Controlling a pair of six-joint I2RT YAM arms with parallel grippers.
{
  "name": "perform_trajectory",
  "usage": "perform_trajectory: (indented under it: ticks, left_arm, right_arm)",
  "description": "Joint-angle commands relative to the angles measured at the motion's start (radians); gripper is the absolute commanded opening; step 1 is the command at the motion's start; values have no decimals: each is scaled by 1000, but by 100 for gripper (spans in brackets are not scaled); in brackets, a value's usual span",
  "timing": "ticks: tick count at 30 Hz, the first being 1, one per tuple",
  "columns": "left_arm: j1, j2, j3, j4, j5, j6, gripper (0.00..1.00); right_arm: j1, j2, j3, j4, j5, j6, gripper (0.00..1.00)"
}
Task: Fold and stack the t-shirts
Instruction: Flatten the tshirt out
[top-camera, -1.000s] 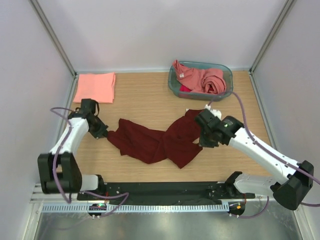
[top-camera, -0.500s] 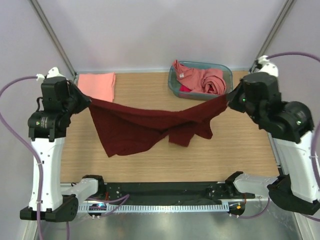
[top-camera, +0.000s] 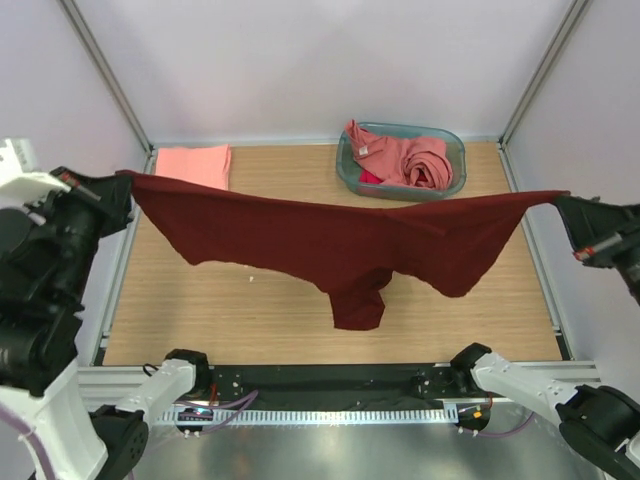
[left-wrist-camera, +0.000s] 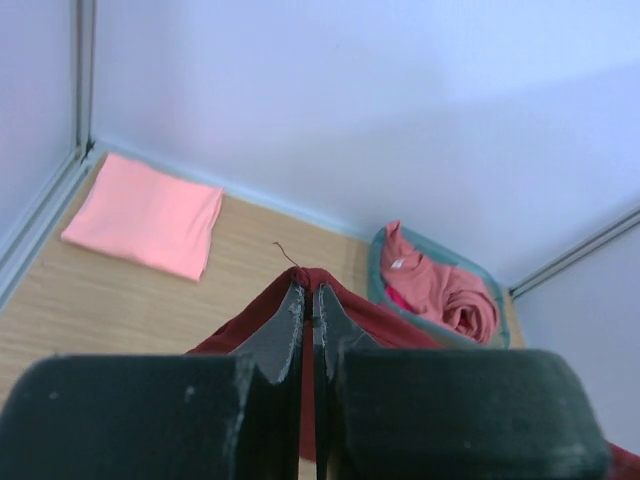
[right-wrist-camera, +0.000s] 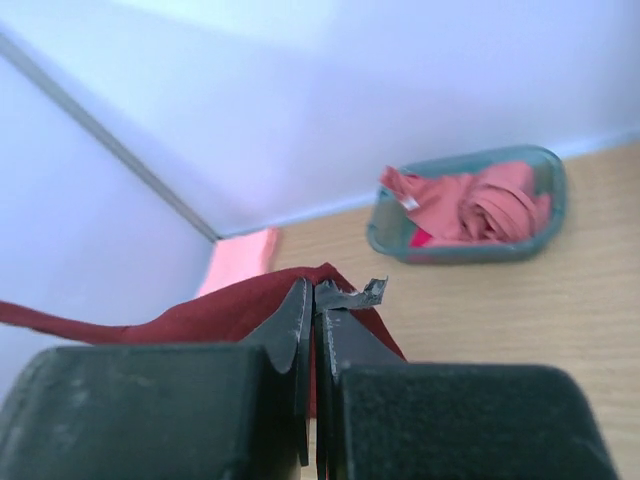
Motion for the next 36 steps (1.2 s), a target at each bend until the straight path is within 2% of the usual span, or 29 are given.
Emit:
perform_trajectory:
  ticks: [1, 2, 5, 11, 13, 17, 25, 36]
  left_arm:
    - [-16, -57, 71, 63, -54, 51, 0]
    - [-21, -68, 93, 61, -69, 54, 0]
    - [-52, -115, 118, 79, -151, 44, 0]
    - [-85, -227, 118, 254, -249, 39, 1]
    - [-85, -218, 142, 286, -255, 48, 1]
    - [-85, -154, 228, 250, -260, 42, 1]
    - [-87, -96, 225, 257, -226, -10, 1]
    - [-88, -82, 222, 210, -220, -22, 0]
  right_arm:
    - [-2, -11, 79, 121, -153, -100, 1]
    - [-2, -13, 101, 127, -244, -108, 1]
    - [-4, -28, 163, 181, -373, -108, 1]
    - [-4, -62, 120, 400, -512, -11, 1]
    - [-2, -48, 135, 434, -526, 19, 1]
    - [-4, -13, 156, 445, -549, 67, 1]
    - [-2, 15, 230, 374, -526, 89, 1]
    - [-6, 18, 230, 327, -524, 110, 1]
